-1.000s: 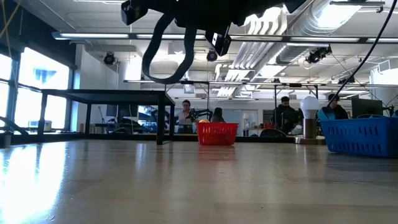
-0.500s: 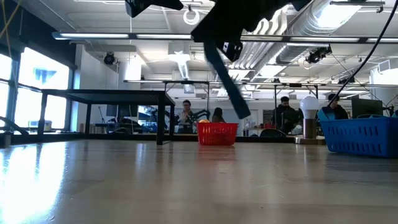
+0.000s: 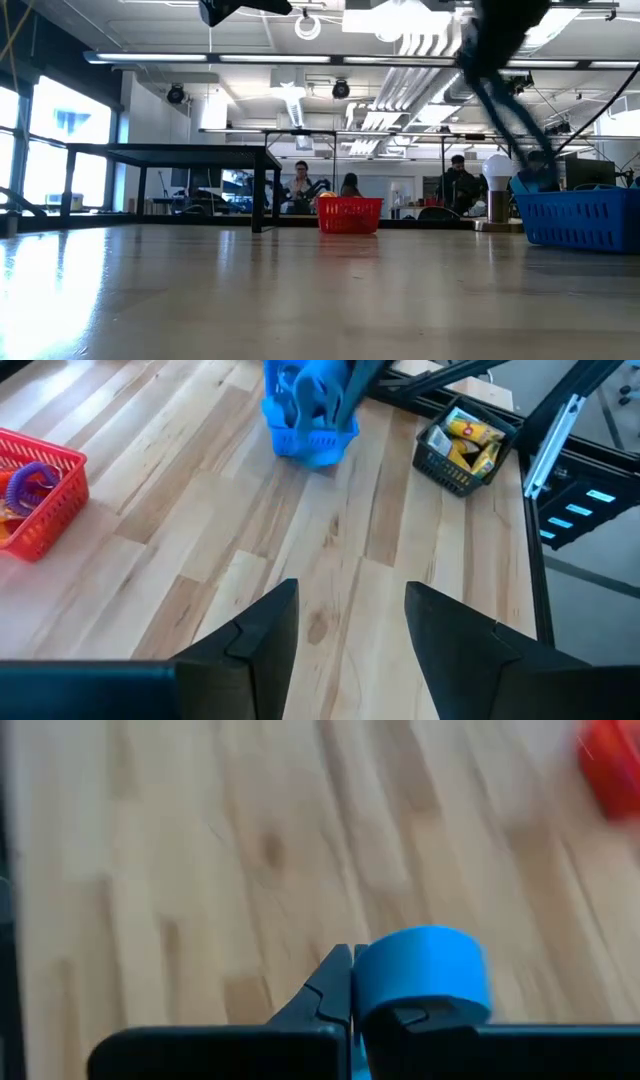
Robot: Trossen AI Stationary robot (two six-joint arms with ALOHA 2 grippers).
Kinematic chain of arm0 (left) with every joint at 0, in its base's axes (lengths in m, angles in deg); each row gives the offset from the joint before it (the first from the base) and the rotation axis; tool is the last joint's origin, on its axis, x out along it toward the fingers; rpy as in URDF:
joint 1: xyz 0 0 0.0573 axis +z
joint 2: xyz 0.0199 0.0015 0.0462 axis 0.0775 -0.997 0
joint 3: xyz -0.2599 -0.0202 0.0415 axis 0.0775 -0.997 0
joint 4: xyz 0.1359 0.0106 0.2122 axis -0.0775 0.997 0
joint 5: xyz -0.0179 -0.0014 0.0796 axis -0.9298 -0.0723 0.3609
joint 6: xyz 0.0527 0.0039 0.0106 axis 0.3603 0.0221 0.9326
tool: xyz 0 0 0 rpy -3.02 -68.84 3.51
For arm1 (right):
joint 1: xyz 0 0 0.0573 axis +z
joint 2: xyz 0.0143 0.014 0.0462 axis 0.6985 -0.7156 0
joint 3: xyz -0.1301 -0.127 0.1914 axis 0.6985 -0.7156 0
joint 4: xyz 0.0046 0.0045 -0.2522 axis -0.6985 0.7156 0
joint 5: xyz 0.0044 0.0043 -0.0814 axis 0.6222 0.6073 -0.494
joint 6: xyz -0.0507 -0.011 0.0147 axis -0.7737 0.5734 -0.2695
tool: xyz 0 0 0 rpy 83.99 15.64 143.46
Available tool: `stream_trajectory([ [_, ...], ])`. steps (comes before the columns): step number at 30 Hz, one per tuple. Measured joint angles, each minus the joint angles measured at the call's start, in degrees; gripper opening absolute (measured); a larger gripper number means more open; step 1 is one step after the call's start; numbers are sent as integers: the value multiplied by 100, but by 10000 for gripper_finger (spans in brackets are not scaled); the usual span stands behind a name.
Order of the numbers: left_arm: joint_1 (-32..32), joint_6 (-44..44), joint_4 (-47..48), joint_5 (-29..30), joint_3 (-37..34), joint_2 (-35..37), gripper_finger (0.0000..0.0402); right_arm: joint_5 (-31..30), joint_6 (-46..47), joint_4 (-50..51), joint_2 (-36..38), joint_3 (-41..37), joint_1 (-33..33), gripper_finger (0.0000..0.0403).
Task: Pick & Place Office Desk Supplies
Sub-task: Put the blue rubber band into the blue bin
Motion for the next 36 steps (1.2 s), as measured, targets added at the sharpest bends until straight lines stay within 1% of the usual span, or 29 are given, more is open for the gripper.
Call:
stream_trajectory([
  [3,2,0,7,0,0,0,179,-163,596,895,290,-2,187,3],
  [8,0,0,94,0,0,0,179,-216,1141,1519,725,-2,601,3],
  [10,0,0,122,-2,-2,0,179,-439,1431,1936,885,-2,738,3],
  [14,0,0,150,1,-2,0,179,-1033,2094,3116,1096,-2,843,3],
  [17,20,0,154,20,-2,0,179,-1304,2379,3612,1123,-2,847,3],
  [21,86,0,157,22,-2,0,179,-1382,2384,3743,1101,-4,846,3],
  [24,96,0,157,28,-2,0,179,-1386,2377,3737,1049,-172,826,3],
  [30,70,0,176,26,-2,0,179,-1144,2629,3650,1048,-1001,755,3],
  [33,68,0,179,27,-2,0,179,-931,2681,3287,1047,-1456,755,3],
  [36,68,0,181,28,-4,0,179,-904,2691,2857,1047,-1842,739,3],
])
